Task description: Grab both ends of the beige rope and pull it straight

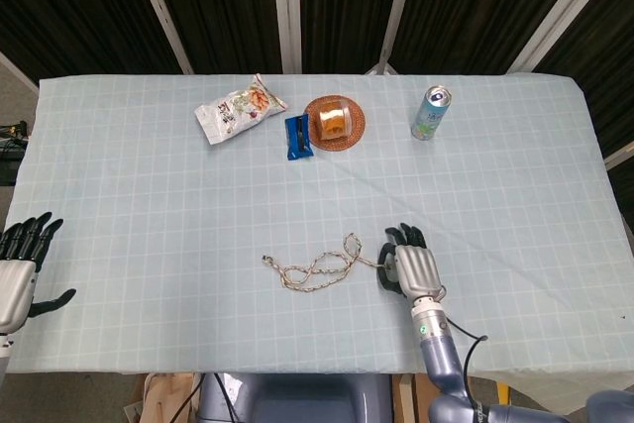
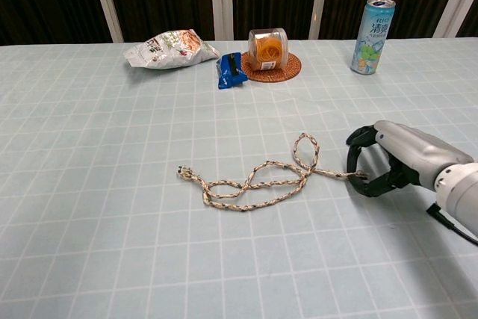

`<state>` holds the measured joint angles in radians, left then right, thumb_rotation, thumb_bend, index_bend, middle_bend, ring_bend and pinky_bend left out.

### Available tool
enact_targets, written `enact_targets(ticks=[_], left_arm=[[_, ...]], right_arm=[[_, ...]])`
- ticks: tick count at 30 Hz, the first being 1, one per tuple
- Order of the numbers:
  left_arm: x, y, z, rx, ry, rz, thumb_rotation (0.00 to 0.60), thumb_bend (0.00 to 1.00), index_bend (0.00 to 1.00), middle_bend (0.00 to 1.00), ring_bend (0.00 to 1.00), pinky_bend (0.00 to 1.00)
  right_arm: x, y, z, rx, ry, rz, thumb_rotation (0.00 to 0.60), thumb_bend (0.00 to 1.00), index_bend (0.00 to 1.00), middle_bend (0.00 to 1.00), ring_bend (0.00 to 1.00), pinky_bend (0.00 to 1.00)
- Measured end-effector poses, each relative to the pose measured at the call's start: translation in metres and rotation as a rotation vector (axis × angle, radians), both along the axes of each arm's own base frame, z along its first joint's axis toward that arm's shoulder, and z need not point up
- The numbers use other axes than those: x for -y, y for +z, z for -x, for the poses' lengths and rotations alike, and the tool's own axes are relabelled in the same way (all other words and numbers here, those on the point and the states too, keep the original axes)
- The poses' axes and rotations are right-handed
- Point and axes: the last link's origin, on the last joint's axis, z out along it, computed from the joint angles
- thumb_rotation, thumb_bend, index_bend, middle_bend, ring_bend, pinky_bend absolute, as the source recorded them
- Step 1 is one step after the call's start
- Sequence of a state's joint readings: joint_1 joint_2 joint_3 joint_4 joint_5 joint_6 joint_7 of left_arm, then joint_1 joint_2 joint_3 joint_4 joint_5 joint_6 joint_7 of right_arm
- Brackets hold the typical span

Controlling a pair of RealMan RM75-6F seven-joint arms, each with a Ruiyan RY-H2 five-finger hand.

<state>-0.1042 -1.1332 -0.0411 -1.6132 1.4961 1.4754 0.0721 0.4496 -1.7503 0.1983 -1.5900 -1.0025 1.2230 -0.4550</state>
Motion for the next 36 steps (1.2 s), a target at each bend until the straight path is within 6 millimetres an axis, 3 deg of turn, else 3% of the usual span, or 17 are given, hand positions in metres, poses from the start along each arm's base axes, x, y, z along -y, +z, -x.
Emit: enact_targets(ticks=[5,8,17,27,36], left_arm=[[-0.004,-0.003,-0.005,-0.004,-0.013,0.009,0.6,0.0,0.01,0.0,0.0,0.0],[-0.008,-0.007,-0.013,0.001,-0.029,0.025,0.6,0.01,0.06,0.0,0.0,0.0],[-0.045,-0.031,-0.069,0.01,-0.152,0.104,0.6,0.13,0.3,0.11,0.0,0.0],[-0.089,-0.092,-0.14,0.023,-0.265,0.245,0.6,0.22,0.42,0.19,0.02,0.0],[-0.104,-0.144,-0.179,0.007,-0.317,0.35,0.6,0.24,0.47,0.21,0.02,0.0]], right_arm=[[-0.006,0.01,0.0,0.015,0.02,0.0,0.6,0.48,0.62,0.21,0.0,0.0],[-0.013,0.015,0.001,0.016,0.036,-0.011,0.6,0.48,0.62,0.21,0.0,0.0],[-0.02,0.018,0.001,0.041,0.03,-0.025,0.6,0.48,0.62,0.21,0.0,0.0],[-0.013,0.026,0.006,0.036,0.01,-0.01,0.6,0.48,0.62,0.21,0.0,0.0],[-0.01,0.033,0.013,0.026,-0.009,0.003,0.6,0.48,0.62,0.21,0.0,0.0]])
